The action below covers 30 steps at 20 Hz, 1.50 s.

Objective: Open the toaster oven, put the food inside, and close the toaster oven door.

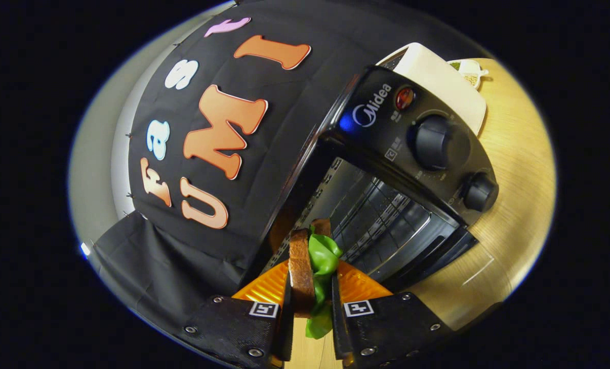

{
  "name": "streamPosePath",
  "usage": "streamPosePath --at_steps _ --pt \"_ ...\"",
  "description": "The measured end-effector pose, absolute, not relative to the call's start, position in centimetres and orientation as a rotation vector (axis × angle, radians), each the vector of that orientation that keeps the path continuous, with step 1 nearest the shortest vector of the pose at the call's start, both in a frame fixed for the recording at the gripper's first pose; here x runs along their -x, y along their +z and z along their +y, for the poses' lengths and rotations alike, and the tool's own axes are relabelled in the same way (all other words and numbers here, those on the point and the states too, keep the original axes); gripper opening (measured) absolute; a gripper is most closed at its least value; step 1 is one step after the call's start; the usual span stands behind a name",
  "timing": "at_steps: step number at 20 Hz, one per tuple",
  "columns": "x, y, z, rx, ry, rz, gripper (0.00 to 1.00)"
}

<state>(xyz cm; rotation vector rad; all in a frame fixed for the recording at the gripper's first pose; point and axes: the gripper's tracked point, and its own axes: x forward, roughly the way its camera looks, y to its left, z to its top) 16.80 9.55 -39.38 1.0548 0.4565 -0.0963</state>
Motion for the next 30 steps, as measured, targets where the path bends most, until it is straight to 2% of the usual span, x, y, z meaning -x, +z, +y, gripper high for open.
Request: streamPosePath --at_steps 11,13,16,17,18,19,20,22,25,30 --pt "-20.4 -41.7 8.0 -0.861 -0.228 0.288 0.32" --pt "-20.4 -42.4 7.2 -0.768 -0.274 0.305 0.36" --pt "-20.0 -43.0 5.7 -0.612 -0.328 0.333 0.53" --pt "-19.5 -43.0 5.2 -0.543 -0.352 0.346 0.56" --pt "-19.2 -43.0 4.6 -0.464 -0.372 0.362 0.64" --pt "-19.0 -42.9 4.1 -0.393 -0.387 0.375 0.68" --pt "-18.6 -42.7 3.7 -0.332 -0.393 0.388 0.77" --pt "-17.7 -41.7 3.4 -0.251 -0.385 0.401 0.85" --pt "-15.2 -40.8 3.6 -0.153 -0.344 0.453 0.86" --pt "-9.1 -38.7 6.4 -0.034 -0.187 0.566 0.90"
